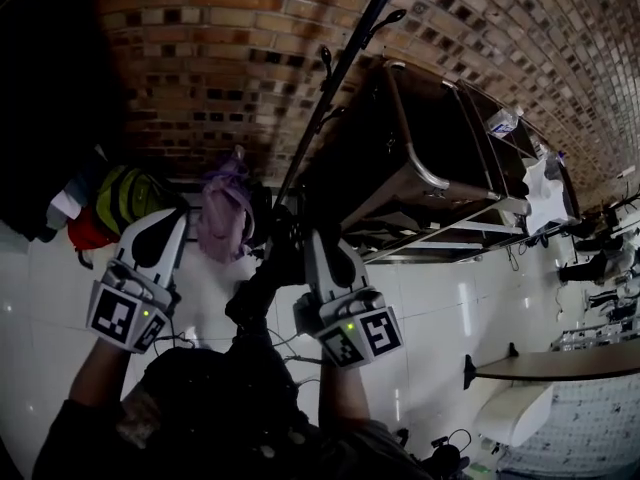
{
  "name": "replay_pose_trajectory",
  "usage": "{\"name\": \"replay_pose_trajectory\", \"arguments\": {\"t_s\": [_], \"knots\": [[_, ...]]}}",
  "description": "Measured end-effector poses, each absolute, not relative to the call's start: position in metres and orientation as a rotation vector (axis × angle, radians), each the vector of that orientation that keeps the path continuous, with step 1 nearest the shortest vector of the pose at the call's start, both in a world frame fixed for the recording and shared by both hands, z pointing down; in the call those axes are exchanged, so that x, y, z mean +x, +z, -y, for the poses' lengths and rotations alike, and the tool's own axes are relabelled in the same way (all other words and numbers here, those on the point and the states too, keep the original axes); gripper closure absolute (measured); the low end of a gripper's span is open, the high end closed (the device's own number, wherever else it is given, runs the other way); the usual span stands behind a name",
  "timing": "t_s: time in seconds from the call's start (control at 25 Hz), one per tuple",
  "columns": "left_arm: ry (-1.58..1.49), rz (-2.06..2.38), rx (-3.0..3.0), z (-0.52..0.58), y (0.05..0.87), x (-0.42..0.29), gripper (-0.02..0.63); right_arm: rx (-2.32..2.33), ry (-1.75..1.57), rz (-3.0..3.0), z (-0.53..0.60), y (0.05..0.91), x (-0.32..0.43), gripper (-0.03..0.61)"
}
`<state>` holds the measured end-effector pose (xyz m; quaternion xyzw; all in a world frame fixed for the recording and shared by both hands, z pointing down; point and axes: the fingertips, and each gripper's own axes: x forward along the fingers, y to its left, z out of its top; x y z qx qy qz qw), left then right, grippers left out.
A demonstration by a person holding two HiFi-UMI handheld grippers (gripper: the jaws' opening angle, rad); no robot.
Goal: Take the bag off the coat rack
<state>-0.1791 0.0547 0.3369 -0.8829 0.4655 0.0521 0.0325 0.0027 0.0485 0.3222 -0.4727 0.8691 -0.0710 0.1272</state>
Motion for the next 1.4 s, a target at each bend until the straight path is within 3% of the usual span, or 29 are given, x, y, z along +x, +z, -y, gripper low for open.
{"name": "replay_pose_trajectory", "arguments": {"t_s": [0.48,1.4], "knots": [[0.124,-1.285,-2.806,-0.161,0.328,-0.217,0.577,-1.491,-0.258,-2.476,-0.155,0.319,-0.043,0.568],[0.171,-1.262,-2.850,-0.198,0.311,-0.178,0.577,-1.545,-0.290,-2.458,-0.212,0.310,-0.013,0.568]]}}
